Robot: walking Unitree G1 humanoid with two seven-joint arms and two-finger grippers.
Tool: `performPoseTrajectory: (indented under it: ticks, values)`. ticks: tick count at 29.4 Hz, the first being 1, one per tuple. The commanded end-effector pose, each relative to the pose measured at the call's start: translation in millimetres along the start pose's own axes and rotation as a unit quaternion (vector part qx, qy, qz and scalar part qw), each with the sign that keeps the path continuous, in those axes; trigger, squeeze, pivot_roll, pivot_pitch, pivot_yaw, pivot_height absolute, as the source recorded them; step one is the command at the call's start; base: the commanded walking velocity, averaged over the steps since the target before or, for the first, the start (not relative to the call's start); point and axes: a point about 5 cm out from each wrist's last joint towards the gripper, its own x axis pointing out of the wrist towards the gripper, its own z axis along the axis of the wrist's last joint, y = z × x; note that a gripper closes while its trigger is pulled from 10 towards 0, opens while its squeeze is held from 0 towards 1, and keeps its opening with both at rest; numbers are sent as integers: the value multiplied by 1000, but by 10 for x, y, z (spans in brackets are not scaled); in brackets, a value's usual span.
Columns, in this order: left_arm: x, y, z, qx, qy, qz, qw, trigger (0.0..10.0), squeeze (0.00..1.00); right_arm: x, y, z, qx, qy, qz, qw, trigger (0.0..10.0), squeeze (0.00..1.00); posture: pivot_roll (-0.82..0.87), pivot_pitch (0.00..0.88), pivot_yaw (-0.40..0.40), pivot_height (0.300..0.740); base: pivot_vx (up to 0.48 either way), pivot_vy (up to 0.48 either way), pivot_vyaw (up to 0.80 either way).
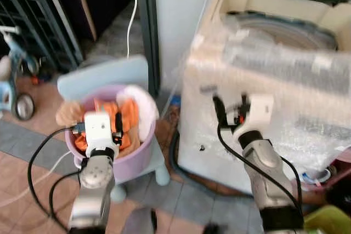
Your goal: Clothes washing
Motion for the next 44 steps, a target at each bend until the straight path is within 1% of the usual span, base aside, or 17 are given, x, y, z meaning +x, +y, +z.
performPoseTrajectory:
  ticks: [1, 4, 5, 7, 9, 12, 16, 17, 18, 20, 22, 24, 26, 29, 31, 34, 44]
  values:
    - [17, -25, -1, -1, 4, -3, 1000, 10000, 0, -37, -15, 12, -20, -4, 1, 1000, 10000, 0, 56, 70, 33, 740, 0, 480, 0]
    - [31, -32, 30, -12, 0, -5, 1000, 10000, 0, -72, -90, -22, -27, 6, -12, 1000, 10000, 0, 54, 84, 15, 740, 0, 480, 0]
    - [28, -23, 35, 2, -9, -8, 1000, 10000, 0, -87, -169, -52, -28, 13, -37, 999, 10000, 0, 54, 86, 12, 740, 0, 480, 0]
    - [21, -11, 1, 11, -8, -1, 1000, 10000, 0, -102, -218, -93, -23, 22, -58, 998, 10000, 0, 54, 92, 11, 740, 0, 480, 0]
    - [1, -5, -18, -6, 0, 1, 1000, 10000, 0, -104, -200, -151, -45, 38, -59, 997, 10000, 0, 50, 100, 14, 740, 0, 480, 0]
    - [-14, -4, -27, -10, 4, -2, 1000, 10000, 0, -111, -189, -181, -47, 45, -60, 996, 10000, 0, 55, 105, 14, 740, 0, 480, 0]
    - [-33, 26, -19, 2, -7, 1, 1000, 10000, 0, -127, -170, -218, -42, 52, -66, 996, 10000, 0, 56, 113, 19, 740, 0, 480, 0]
    - [-44, 32, 1, 13, -18, -5, 1000, 10000, 0, -128, -160, -244, -57, 62, -73, 994, 10000, 0, 59, 117, 22, 740, 0, 0, 0]
    - [-56, 23, 11, 6, -18, -14, 1000, 10000, 0, -123, -137, -257, -74, 66, -72, 992, 10000, 0, 59, 119, 23, 740, 0, 0, 0]
    - [-62, 24, 10, 5, -15, -15, 1000, 10000, 0, -122, -122, -258, -77, 64, -67, 993, 10000, 0, 59, 122, 25, 740, 0, 0, 0]
    - [-75, 30, 2, 13, -3, -4, 1000, 10000, 0, -117, -60, -259, -56, 65, -45, 995, 10000, 0, 62, 124, 24, 740, 0, 0, 0]
    - [-94, 3, -6, 1, 6, -12, 1000, 10000, 0, -100, -41, -246, -85, 69, -43, 993, 10000, 0, 61, 127, 21, 740, 0, 0, 0]
    - [-105, -9, -10, -18, 2, -27, 999, 10000, 0, -91, 4, -308, -89, 100, -27, 991, 10000, 0, 62, 130, 19, 740, 0, 0, 0]
    - [-110, 13, -4, -12, -1, -16, 1000, 10000, 0, -84, 19, -308, -101, 111, -17, 989, 10000, 0, 63, 132, 15, 740, 0, 0, 0]
    - [-109, 27, 1, -5, -4, -13, 1000, 10000, 0, -83, 21, -293, -84, 107, -14, 991, 10000, 0, 64, 133, 14, 740, 0, 0, 0]
    - [-111, 54, -3, -6, 1, -11, 1000, 10000, 0, -98, -14, -289, -81, 101, -16, 991, 10000, 0, 67, 136, 12, 740, 0, 0, 0]
    - [-117, 57, -23, -8, 8, -13, 1000, 10000, 0, -65, -19, -259, -75, 106, -14, 991, 10000, 0, 62, 142, 7, 740, 0, 0, 800]
